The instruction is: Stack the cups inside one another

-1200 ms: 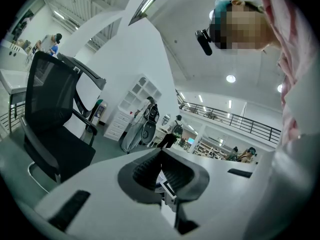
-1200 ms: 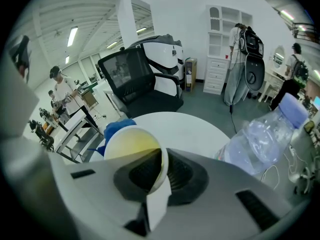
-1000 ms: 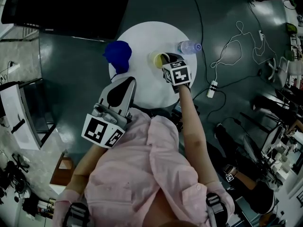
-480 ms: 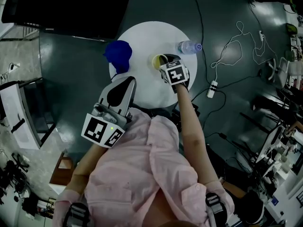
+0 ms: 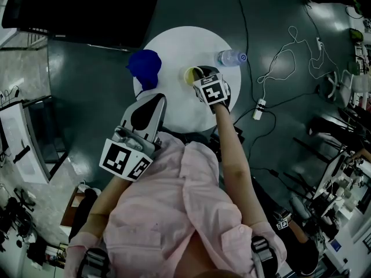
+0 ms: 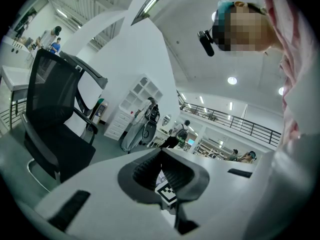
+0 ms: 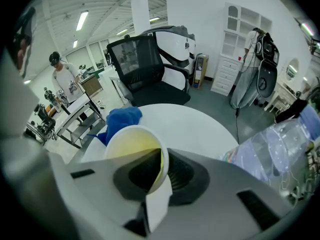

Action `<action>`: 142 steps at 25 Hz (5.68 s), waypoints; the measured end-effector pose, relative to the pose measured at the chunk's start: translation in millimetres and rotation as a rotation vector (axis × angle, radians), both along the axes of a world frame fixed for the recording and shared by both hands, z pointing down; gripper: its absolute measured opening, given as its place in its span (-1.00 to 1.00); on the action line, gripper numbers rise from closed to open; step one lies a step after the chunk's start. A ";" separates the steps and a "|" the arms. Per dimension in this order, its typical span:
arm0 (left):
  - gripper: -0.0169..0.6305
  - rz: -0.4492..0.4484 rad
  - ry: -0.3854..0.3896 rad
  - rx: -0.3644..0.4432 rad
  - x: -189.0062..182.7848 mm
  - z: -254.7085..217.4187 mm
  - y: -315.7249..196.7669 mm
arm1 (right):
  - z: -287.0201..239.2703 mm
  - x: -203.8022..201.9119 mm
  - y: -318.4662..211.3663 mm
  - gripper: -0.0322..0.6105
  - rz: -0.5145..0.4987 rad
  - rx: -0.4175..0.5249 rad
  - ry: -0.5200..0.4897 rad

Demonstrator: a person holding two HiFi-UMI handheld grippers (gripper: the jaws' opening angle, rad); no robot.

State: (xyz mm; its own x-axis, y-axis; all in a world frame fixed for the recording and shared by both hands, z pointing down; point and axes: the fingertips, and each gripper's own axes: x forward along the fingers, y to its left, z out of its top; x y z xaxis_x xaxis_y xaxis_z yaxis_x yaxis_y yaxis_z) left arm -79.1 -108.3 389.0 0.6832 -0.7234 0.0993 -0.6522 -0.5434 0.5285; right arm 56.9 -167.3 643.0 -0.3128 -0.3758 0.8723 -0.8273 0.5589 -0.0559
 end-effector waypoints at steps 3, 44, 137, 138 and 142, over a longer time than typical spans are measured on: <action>-0.89 -0.003 0.002 0.000 -0.7 -0.6 -0.3 | 1.6 -0.2 0.5 -0.78 -0.010 -0.002 -0.002; -0.89 0.002 0.000 -0.002 0.4 -1.7 -0.5 | -9.7 9.6 -10.7 -0.28 0.052 0.059 -0.006; -0.89 -0.121 -0.115 0.173 85.2 -32.0 127.0 | -251.1 79.7 118.1 -0.81 0.217 0.670 -0.444; -0.89 -0.125 -0.117 0.175 86.7 -31.2 129.4 | -252.8 80.8 121.0 -0.81 0.214 0.674 -0.449; -0.89 -0.139 -0.118 0.178 90.2 -30.1 134.9 | -259.2 81.7 131.9 -0.81 0.203 0.680 -0.470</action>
